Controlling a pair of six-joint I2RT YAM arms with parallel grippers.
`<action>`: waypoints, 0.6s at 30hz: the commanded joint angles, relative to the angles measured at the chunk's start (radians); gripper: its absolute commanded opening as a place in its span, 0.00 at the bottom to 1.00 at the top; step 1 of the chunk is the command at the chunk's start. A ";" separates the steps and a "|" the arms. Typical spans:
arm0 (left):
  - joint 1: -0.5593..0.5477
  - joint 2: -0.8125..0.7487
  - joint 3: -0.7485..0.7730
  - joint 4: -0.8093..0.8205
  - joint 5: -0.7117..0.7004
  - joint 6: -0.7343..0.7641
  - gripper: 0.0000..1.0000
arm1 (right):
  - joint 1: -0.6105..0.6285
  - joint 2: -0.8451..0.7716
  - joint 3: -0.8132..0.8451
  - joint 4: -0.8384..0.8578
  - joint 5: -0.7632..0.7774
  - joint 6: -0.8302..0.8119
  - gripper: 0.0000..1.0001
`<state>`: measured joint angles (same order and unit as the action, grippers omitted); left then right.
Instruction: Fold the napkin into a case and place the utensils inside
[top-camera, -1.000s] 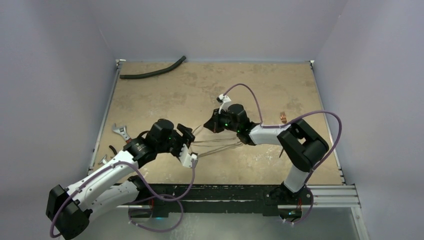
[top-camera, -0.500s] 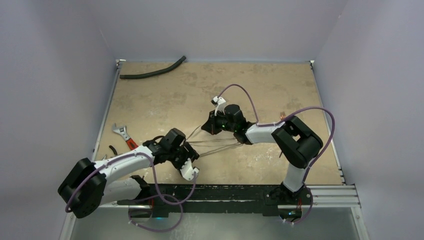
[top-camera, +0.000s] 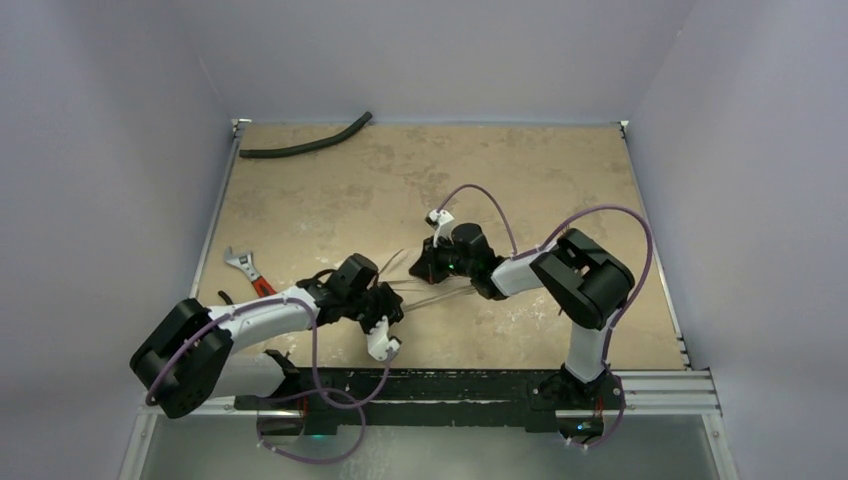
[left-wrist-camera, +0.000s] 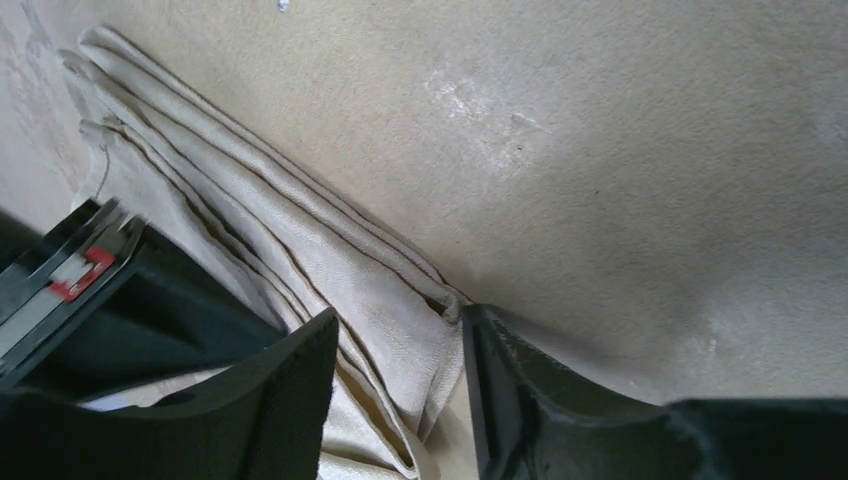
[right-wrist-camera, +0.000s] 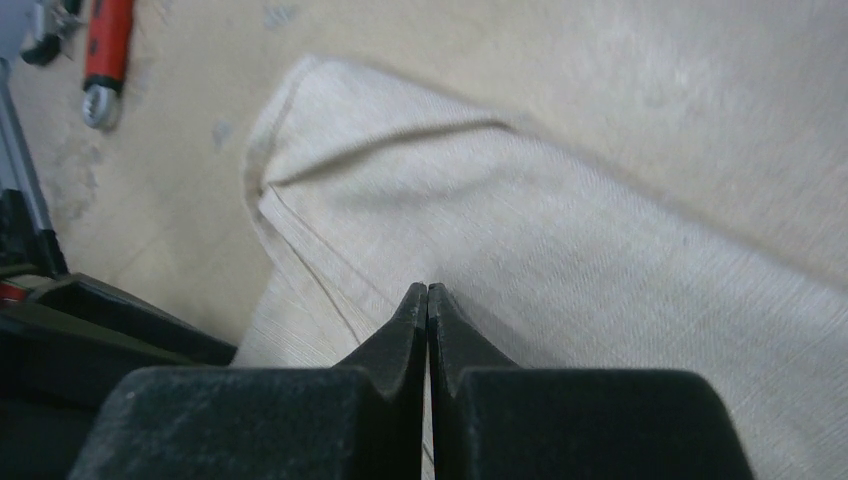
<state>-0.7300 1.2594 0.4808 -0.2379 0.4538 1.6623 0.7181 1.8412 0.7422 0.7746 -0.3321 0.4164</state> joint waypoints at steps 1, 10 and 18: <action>-0.007 0.023 -0.045 -0.030 0.007 0.080 0.42 | 0.001 0.035 -0.046 0.081 0.018 0.019 0.00; -0.007 0.040 -0.022 0.047 -0.060 -0.048 0.00 | 0.025 0.015 -0.116 0.093 0.118 0.038 0.00; -0.004 -0.085 -0.001 -0.063 -0.083 -0.142 0.00 | 0.075 -0.098 -0.166 0.110 0.200 -0.005 0.00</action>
<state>-0.7357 1.2587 0.4561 -0.2153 0.3824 1.5883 0.7753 1.8225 0.6090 0.9085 -0.1886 0.4530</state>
